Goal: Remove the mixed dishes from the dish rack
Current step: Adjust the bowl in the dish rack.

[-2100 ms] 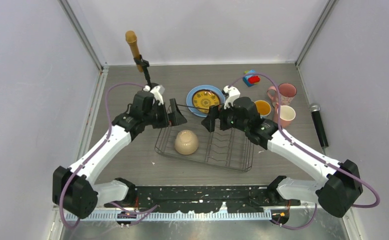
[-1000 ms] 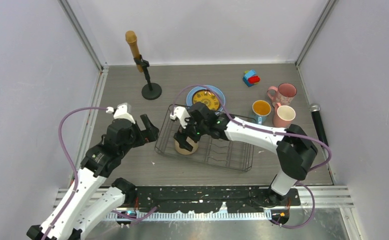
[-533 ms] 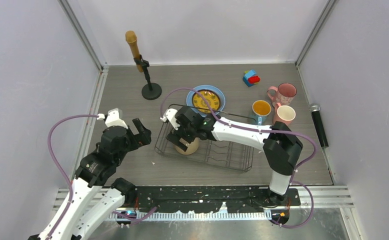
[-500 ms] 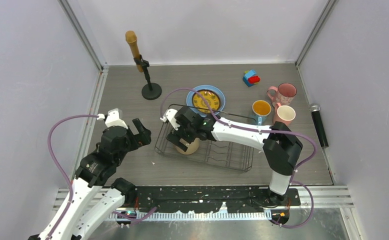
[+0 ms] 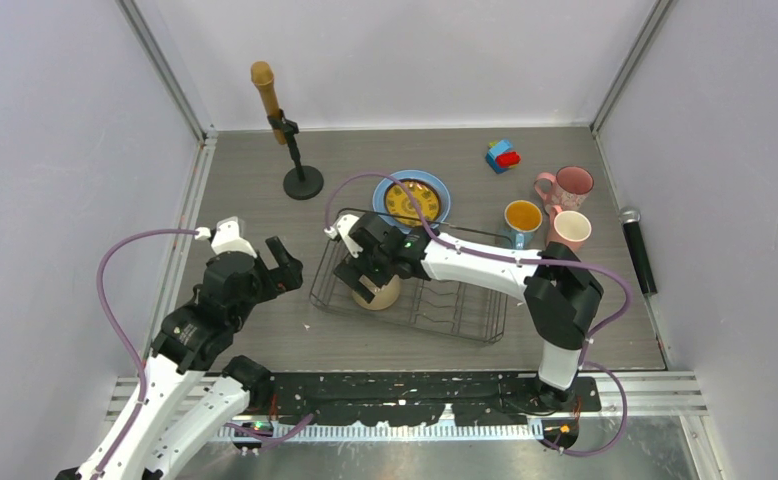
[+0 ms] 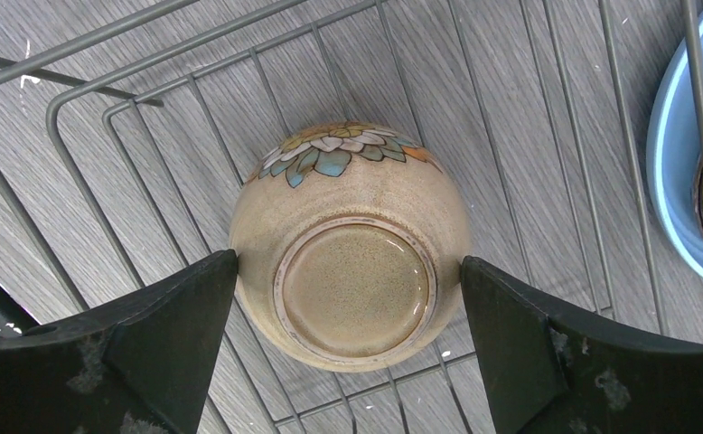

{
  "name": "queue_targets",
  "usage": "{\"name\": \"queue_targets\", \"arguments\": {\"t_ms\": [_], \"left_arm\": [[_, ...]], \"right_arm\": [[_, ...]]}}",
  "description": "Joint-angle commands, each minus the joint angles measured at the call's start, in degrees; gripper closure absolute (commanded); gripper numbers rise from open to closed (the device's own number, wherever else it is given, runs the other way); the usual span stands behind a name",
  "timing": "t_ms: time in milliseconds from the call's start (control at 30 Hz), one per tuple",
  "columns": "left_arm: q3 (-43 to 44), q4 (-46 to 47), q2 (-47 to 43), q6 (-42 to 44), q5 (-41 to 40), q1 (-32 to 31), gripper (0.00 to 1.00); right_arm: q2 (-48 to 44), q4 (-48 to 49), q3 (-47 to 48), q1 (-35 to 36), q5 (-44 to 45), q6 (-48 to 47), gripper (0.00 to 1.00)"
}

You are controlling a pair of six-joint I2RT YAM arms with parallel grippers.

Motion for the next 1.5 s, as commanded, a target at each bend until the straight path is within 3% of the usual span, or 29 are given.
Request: {"name": "queue_targets", "arguments": {"t_ms": [0,433,700,900,1167,1467], "left_arm": [[-0.3,2.2,0.2,-0.3,-0.6,0.1,0.00],[-0.9,3.2,0.7,-0.1,-0.9,0.1,0.00],[-0.9,4.0,1.6,-0.1,0.0,0.1,0.00],[-1.3,4.7,1.9,-0.2,0.4,0.1,0.00],[-1.7,5.4,2.4,-0.1,1.6,0.1,0.00],[-1.9,11.7,5.3,0.8,14.0,0.1,0.00]], "right_arm": [[2.0,-3.7,1.1,0.0,0.6,4.8,0.00],[5.1,-9.3,2.2,0.0,3.1,7.5,0.00],[2.4,-6.1,2.4,0.0,4.2,7.4,0.10],[-1.8,-1.1,1.4,-0.6,2.7,7.9,0.25],[-5.8,3.3,-0.6,-1.8,1.5,9.2,0.30],[-7.4,3.1,-3.4,-3.4,0.1,11.1,0.26]]}}
